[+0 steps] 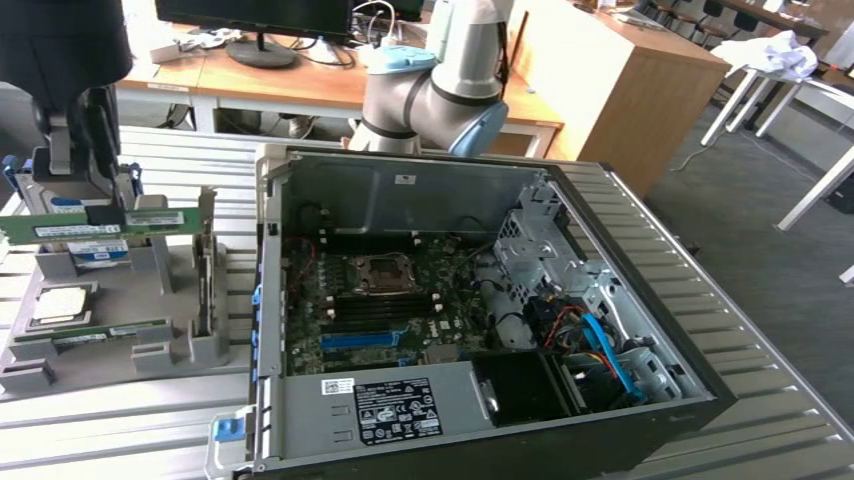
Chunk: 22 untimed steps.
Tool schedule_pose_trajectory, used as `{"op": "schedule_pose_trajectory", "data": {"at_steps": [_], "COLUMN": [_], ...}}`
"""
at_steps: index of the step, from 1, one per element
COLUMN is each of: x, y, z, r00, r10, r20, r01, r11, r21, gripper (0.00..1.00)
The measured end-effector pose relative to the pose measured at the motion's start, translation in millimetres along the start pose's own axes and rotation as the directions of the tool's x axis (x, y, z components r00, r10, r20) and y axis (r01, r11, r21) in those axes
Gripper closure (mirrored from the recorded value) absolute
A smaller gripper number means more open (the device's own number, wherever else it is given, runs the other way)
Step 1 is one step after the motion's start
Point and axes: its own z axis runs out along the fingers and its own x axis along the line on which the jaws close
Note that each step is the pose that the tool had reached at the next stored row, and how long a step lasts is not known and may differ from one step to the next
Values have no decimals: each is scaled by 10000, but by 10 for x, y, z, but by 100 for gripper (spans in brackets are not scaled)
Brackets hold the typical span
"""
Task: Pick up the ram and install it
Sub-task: 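Pick up the ram and move it above insertion slot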
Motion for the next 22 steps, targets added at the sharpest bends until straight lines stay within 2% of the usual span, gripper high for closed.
{"op": "schedule_pose_trajectory", "data": {"at_steps": [22], "x": [33], "y": [-273], "z": [-4], "r00": [10000], "r10": [0], "r20": [0], "r01": [0], "r11": [10000], "r21": [0], "gripper": [88]}}
